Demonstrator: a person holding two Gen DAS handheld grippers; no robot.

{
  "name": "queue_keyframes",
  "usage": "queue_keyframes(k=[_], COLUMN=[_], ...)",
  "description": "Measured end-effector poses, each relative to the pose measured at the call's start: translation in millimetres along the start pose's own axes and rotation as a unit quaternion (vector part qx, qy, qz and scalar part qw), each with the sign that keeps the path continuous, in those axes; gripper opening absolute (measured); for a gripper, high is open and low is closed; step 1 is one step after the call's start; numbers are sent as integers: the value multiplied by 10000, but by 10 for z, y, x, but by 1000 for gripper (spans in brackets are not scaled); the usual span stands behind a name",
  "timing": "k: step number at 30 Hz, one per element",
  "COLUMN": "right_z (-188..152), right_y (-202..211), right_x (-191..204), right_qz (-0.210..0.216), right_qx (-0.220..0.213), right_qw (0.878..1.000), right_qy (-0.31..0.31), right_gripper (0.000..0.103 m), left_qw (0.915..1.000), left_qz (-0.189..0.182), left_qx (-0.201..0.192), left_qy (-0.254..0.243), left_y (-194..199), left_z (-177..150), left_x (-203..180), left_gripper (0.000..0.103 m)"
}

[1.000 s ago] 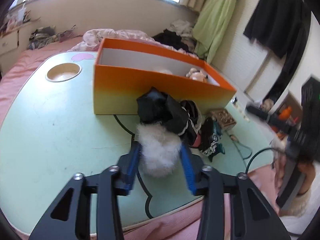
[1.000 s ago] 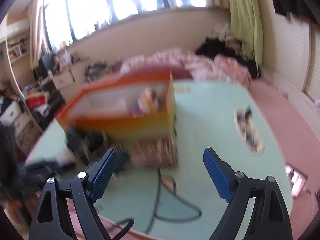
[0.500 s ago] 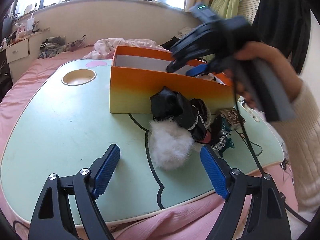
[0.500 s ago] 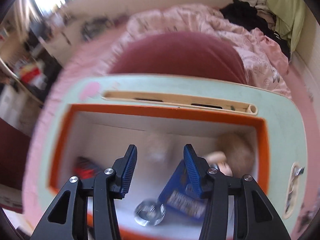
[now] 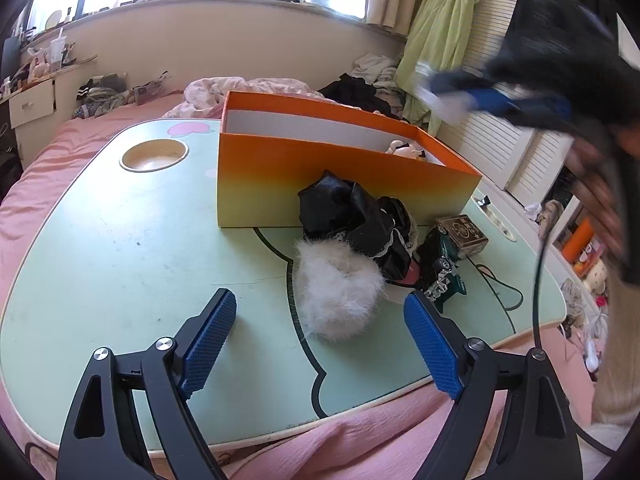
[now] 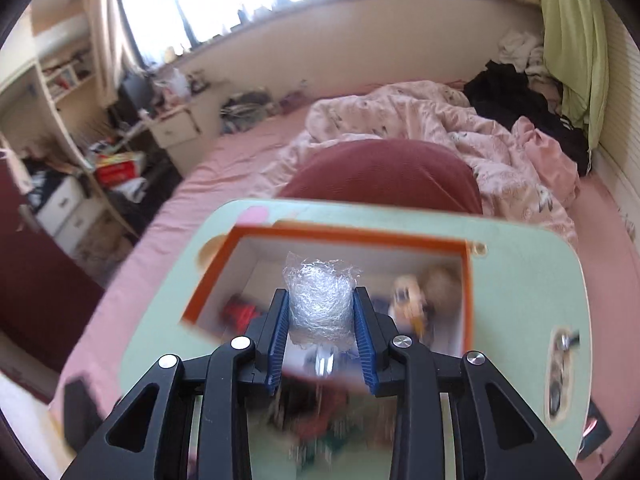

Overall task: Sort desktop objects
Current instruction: 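Lift the plastic-wrapped ball out and set it beside the black plush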

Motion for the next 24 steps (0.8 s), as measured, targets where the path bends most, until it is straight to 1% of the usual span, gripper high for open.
queue_keyframes(k=[2,3,4,6,7,8,9,10,11,12,13,14,15,17,20,22,23,24], right_z=[-236,-340,-422,-523,-557,-542,-500,-455,-420,-422,-451,-518,-607,-842,-1199,-1316,-1322,-1343], right_y=[-50,-120,-193,-365,-431,-468,-456,-400,-287,-184,-76,6,56,88,-10,-103,-107,-124], right_x=[31,14,-26,-126,-155,-153,-141,-124,-127,-135,-167,-180,-194,-240,-335,-416,-426,-435], right_qz=[234,256,207,-46,-89,42,255,448,476,350,152,-48,-174,-361,-700,-1007,-1177,-1283], right_qx=[251,373,462,565,583,471,264,4,-310,-557,-723,-732,-642,-374,78,151,7,-4], right_qw=[9992,9985,9978,9972,9970,9972,9972,9965,9957,9954,9956,9966,9976,9986,9972,9941,9918,9903], right_qy=[-192,-316,-422,-493,-503,-571,-653,-708,-730,-690,-574,-370,-185,17,232,378,494,527], right_gripper=[31,31,31,31,32,33,38,44,63,78,81,81,81,81,81,81,82,85], left_qw=[10000,10000,10000,10000,10000,10000,10000,10000,10000,10000,10000,10000,9999,9998,9988,9973,9967,9957], left_qz=[24,42,55,70,61,48,31,18,14,21,36,54,79,160,353,535,587,668], left_qx=[2,4,6,5,2,-2,-6,-9,-12,-12,-10,-8,-5,8,33,64,77,86], left_qy=[-18,-34,-46,-64,-68,-59,-46,-36,-32,-37,-48,-64,-86,-152,-323,-500,-552,-631], left_y=[1,-6,-7,-2,10,13,12,15,17,16,14,13,10,-1,-22,-49,-60,-74], left_z=[-5,-5,-6,-12,-18,-19,-16,-12,-14,-16,-16,-18,-21,-24,-35,-54,-55,-61], left_x=[-15,-19,-21,-29,-33,-33,-30,-28,-26,-28,-29,-32,-36,-51,-77,-105,-105,-116], left_gripper=[86,86,86,87,87,87,87,87,87,87,87,87,87,87,87,87,87,87])
Point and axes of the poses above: each gripper's, at about its wrist camera, not at the fingertips, and y roughly against the way its jaws point, x to its left, z to its top, the point moved 10 cm from there along -y, roughly the way its jaws point, and after that the axes turned 12 degrees about z, right-handed, at the moved point
